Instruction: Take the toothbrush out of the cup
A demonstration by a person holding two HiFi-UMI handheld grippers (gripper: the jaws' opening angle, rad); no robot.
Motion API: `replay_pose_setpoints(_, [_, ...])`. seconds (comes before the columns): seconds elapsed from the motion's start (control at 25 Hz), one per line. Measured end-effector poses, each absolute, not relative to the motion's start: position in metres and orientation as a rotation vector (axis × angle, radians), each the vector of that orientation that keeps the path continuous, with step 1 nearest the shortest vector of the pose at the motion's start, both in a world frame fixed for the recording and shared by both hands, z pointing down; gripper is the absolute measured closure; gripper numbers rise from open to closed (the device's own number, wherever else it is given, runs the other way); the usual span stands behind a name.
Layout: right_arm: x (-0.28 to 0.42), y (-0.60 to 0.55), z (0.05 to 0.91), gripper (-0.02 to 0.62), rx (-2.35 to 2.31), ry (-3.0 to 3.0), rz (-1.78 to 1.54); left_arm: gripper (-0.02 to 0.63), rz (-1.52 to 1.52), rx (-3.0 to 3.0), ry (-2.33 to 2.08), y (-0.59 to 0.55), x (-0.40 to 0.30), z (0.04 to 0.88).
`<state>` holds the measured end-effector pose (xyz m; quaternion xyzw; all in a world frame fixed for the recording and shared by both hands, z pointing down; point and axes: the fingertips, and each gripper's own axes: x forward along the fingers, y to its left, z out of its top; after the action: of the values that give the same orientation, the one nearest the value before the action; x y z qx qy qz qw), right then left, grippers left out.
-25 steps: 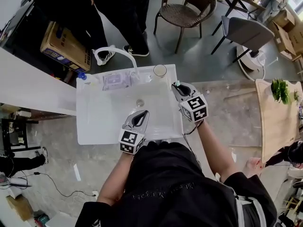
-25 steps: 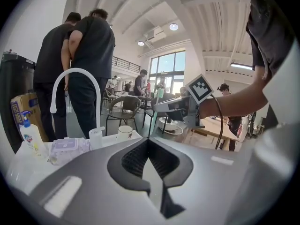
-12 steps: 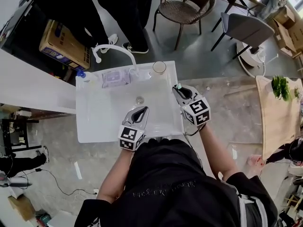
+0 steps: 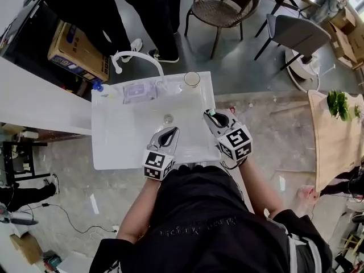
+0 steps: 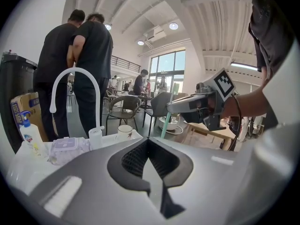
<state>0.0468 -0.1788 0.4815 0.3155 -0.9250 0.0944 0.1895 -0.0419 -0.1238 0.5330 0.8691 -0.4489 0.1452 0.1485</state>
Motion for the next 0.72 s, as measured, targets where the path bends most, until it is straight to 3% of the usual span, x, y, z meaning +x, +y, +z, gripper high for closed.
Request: replay_pose_setpoints(0.72, [0.053, -0.153, 0.490, 0.555, 0.851, -2.594, 0.306, 0.600, 0.411, 2.505, -1.296, -0.121, -0.034, 0.530])
